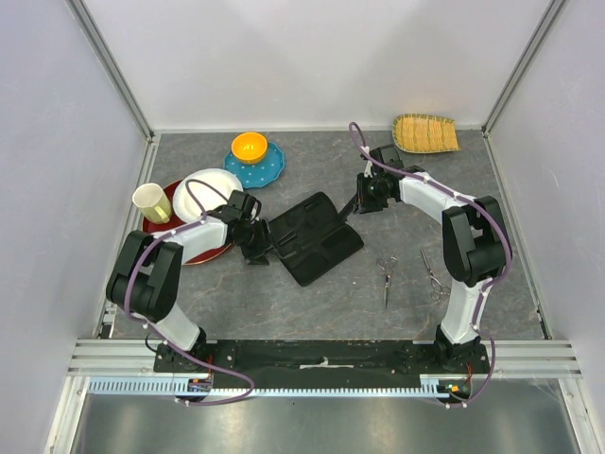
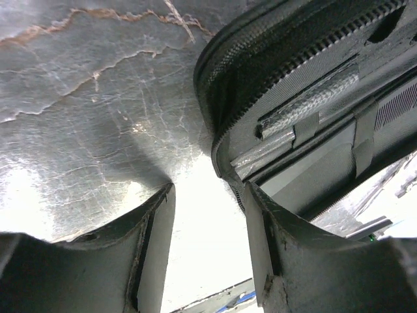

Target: Sort the hair-cutting tools

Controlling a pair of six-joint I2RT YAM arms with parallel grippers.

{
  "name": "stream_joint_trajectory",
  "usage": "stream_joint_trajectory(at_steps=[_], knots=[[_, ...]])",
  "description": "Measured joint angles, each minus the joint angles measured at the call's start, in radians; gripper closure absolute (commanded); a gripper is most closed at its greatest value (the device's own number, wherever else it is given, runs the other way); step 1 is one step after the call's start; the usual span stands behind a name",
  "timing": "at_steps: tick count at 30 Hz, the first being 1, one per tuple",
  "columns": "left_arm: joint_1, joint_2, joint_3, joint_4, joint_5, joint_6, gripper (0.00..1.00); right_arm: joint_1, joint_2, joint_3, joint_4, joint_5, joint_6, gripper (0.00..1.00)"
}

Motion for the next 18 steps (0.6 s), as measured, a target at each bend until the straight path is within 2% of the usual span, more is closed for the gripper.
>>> stream_joint_trajectory(at_steps=[3,4,7,10,18], knots=[[0.000,-0.007,0.000,-0.002,-0.020,0.000,0.44,0.004,0.001,0.003,0.000,0.018,0.004,0.68],[0.000,-0.011,0.000,-0.003,-0.028,0.000,0.43,0.005,0.004,0.005,0.000,0.027,0.010,0.60],[0.001,-0.034,0.002,-0.024,-0.057,0.002,0.41,0.009,0.027,0.032,0.000,0.086,0.056,0.48],[0.001,-0.071,0.018,-0.051,-0.090,0.006,0.39,0.014,0.061,0.069,-0.002,0.154,0.127,0.41],[0.014,-0.193,0.073,-0.076,-0.163,0.025,0.35,0.040,0.206,0.267,-0.088,0.367,0.271,0.34]])
